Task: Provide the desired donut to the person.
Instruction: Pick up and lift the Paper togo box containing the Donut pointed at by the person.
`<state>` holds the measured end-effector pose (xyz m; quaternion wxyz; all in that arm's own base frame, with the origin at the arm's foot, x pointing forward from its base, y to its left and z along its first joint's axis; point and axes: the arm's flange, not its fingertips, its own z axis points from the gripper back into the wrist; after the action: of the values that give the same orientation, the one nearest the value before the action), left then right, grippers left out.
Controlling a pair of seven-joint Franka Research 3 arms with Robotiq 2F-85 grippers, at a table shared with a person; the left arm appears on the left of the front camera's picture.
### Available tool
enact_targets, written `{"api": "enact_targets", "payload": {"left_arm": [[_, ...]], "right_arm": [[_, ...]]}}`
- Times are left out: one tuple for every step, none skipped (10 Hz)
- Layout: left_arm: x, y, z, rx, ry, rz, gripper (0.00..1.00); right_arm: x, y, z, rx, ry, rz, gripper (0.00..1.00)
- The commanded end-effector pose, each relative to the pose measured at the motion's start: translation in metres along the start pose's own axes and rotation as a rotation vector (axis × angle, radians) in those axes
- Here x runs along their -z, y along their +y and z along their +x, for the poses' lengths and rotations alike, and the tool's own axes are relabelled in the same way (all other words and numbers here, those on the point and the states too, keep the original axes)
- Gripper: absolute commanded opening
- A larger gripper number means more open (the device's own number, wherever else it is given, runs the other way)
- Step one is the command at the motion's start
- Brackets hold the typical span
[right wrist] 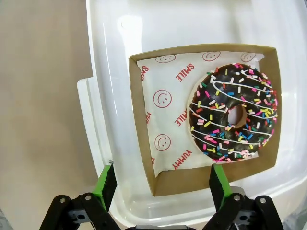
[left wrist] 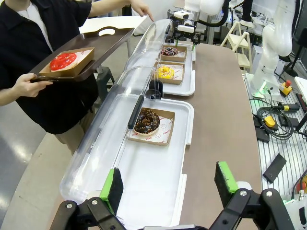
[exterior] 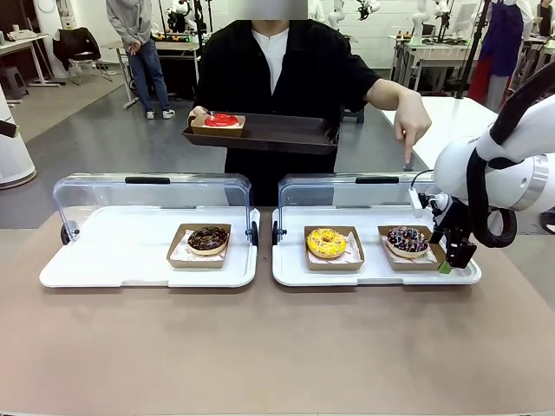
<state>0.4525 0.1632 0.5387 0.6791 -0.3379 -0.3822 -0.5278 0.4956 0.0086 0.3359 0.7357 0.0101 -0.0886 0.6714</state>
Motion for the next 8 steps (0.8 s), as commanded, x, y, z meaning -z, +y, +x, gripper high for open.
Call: {"api": "enact_targets", "payload": {"left_arm": [[-0.0009, -0.0002, 0.0007, -0.001, -0.003, 0.006, 1.00], [-0.0009, -0.0002, 0.0007, -0.001, -0.003, 0.006, 1.00], [-0.0009, -0.0002, 0.0007, -0.001, -0.003, 0.006, 1.00], [-0.0009, -0.0002, 0.0007, -0.001, -0.003, 0.006, 1.00], [-0.0009, -0.0002, 0.0007, -0.001, -0.003, 0.006, 1.00], [-0.0009, -0.0002, 0.0007, -0.001, -0.003, 0.006, 1.00], [-0.0009, -0.0002, 0.0007, -0.001, -0.003, 0.006, 1.00], [-0.0009, -0.0002, 0.0007, -0.001, -0.003, 0.006, 1.00]], "right_arm": [[0.0012, -0.0039, 0.0010, 0.009, 0.037, -0.003, 1.00], [0.0011, -0.0039, 0.0008, 0.006, 0.040, -0.004, 1.00], [0.0011, -0.0039, 0.0004, 0.002, 0.040, -0.004, 1.00], [0.0017, -0.0042, -0.0002, 0.001, 0.040, -0.004, 1.00], [0.0030, -0.0045, -0.0019, -0.006, 0.038, -0.002, 0.76], [0.0036, -0.0048, -0.0027, -0.009, 0.036, 0.002, 0.41], [0.0038, -0.0047, -0.0028, -0.009, 0.034, 0.006, 0.17], [0.0038, -0.0044, -0.0027, -0.009, 0.033, 0.008, 0.00]]}}
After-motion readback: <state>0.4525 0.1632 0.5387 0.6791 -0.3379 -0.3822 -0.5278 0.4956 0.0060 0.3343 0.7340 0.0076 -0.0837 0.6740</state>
